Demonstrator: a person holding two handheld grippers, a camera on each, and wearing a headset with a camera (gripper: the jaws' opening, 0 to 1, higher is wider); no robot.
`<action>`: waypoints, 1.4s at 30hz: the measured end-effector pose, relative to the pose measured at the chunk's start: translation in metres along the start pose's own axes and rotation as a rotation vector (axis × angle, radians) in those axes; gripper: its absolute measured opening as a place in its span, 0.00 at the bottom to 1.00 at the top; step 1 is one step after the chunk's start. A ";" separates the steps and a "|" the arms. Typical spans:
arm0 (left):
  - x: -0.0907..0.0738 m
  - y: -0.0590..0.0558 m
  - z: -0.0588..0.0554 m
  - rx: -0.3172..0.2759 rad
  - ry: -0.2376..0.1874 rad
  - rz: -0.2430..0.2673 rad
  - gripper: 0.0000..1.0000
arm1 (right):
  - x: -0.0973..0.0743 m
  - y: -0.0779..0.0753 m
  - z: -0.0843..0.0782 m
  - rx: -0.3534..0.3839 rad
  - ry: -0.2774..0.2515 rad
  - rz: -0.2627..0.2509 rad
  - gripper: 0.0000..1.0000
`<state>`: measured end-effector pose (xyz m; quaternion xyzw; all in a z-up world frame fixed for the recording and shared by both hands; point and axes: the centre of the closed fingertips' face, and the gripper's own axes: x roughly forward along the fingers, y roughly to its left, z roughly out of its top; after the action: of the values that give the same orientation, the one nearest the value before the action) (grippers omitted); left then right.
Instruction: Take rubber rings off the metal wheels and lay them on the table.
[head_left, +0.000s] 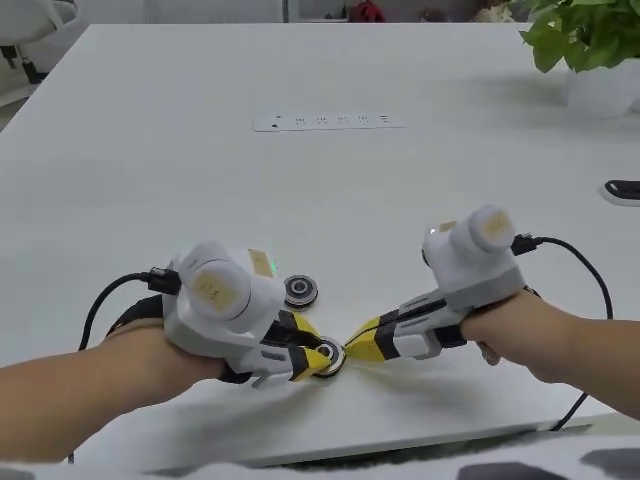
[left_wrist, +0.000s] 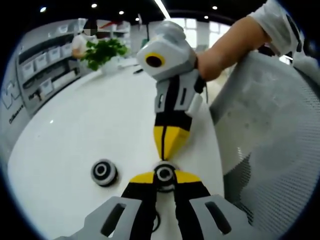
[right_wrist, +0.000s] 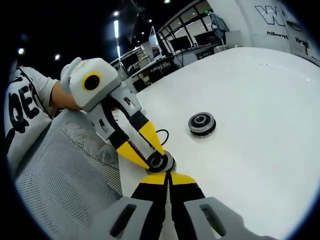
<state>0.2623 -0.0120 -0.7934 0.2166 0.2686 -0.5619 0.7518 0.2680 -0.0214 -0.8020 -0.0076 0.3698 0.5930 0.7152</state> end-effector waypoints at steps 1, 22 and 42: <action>0.000 0.000 0.000 -0.001 0.000 0.001 0.12 | 0.000 0.000 0.001 0.010 -0.006 0.002 0.00; 0.001 0.000 -0.002 -0.002 0.020 0.004 0.12 | 0.002 0.015 0.007 0.042 -0.031 0.035 0.00; 0.000 -0.002 -0.002 0.005 0.027 -0.002 0.11 | 0.002 0.014 0.007 0.036 -0.028 0.065 0.00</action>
<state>0.2603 -0.0110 -0.7949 0.2261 0.2776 -0.5602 0.7470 0.2597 -0.0119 -0.7917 0.0255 0.3703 0.6093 0.7007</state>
